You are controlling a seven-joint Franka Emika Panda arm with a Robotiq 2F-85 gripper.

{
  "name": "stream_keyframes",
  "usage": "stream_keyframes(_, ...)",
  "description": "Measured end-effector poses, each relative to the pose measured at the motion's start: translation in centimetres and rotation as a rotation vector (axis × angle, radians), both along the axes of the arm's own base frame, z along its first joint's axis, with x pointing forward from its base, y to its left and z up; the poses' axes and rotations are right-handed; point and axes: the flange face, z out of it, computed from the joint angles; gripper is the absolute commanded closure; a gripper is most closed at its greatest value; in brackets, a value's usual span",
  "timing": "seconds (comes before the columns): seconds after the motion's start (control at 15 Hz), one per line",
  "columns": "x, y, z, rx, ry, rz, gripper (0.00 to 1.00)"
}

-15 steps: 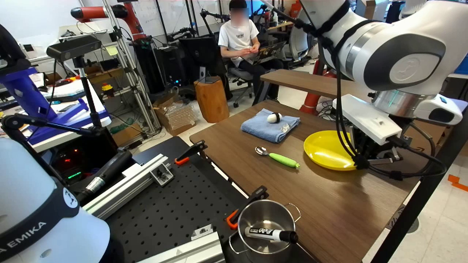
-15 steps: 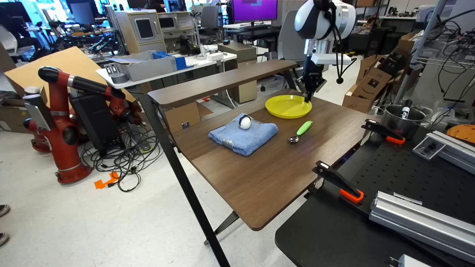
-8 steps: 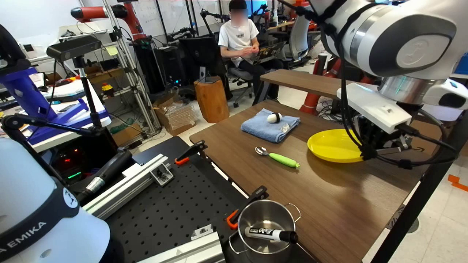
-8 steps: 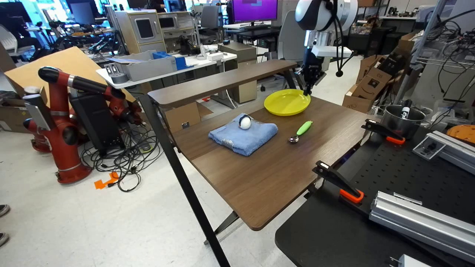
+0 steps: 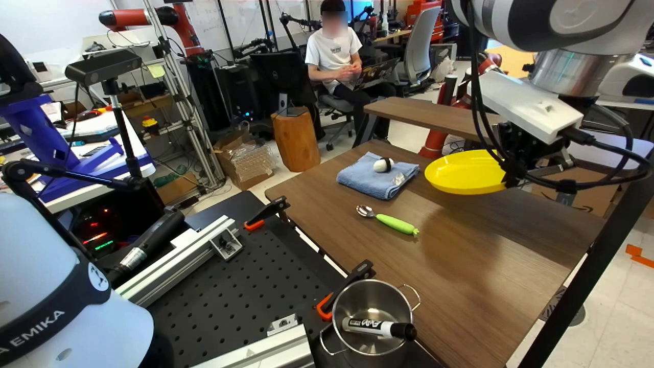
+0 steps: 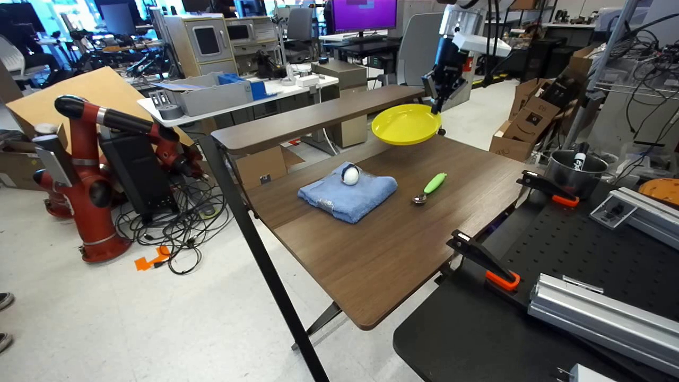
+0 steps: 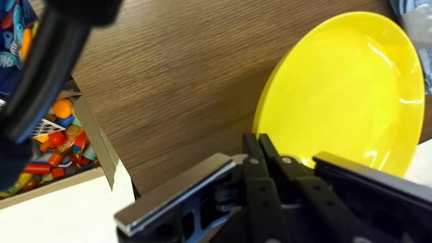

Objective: Move the yellow plate to the front right side of the table

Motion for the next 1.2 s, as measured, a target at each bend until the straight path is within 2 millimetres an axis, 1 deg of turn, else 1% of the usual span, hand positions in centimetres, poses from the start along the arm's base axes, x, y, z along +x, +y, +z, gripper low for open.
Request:
stream_keyframes(0.13,-0.3,0.6,0.9,0.012,-0.010,0.012,0.99)
stream_keyframes(0.27,-0.7,1.3,1.0,0.023,-0.011,0.030,0.99)
stream_keyframes(0.4,-1.4,1.7,0.5,0.028,0.001,0.050,0.99)
stream_keyframes(0.53,-2.2,1.5,-0.3,0.033,0.016,0.065,0.99)
stream_keyframes(0.67,-3.1,0.7,-1.0,0.036,0.029,0.068,0.99)
stream_keyframes(1.07,-6.6,-3.8,-2.7,0.045,0.058,0.044,0.99)
stream_keyframes(1.2,-7.7,-4.7,-3.5,0.051,0.074,0.033,0.99)
